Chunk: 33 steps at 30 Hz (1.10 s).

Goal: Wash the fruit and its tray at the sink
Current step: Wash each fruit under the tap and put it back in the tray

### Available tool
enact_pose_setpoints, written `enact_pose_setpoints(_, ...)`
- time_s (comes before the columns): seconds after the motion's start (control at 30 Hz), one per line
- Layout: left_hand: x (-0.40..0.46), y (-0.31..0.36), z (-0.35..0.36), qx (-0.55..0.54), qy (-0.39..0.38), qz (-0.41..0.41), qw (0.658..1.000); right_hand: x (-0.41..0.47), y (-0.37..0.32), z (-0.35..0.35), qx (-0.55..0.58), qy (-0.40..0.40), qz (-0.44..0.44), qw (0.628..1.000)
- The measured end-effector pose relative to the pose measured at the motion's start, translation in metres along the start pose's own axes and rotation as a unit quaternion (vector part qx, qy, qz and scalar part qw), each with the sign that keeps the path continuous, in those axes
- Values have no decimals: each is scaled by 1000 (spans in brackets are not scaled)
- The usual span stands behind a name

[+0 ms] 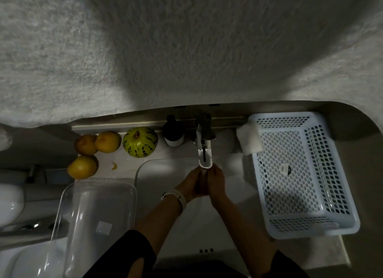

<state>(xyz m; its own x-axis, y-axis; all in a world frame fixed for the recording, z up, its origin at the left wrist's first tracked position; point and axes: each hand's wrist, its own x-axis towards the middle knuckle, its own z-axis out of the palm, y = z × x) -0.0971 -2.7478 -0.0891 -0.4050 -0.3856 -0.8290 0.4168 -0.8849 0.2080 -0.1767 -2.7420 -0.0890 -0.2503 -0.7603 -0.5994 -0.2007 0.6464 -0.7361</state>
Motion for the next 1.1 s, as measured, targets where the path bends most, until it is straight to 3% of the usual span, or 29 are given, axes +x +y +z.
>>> enact_pose_setpoints(0.2, -1, 6, -34, -68, 40, 21, 997, 9, -5, 34, 17, -26, 52, 998)
enact_pose_setpoints(0.33, 5, 6, -46, -44, 71, 29, 996, 11, -5, 35, 46, -52, 35, 997)
enact_pose_setpoints(0.57, 8, -2, -16, 80, 94, 48, 991, 12, 6, 12, -39, 1, -10, 999)
enact_pose_setpoints(0.73, 9, -4, 8, 87, 61, 53, 993, 15, 11, -2, 26, 46, 42, 998)
enact_pose_setpoints(0.97, 19, -4, -6, 85, 183, 50, 978, 1, 14, 6, -35, -16, -70, 997)
enact_pose_setpoints(1.1, 7, 6, -14, -15, 154, 5, 988, -5, 7, 11, -54, -101, -130, 985)
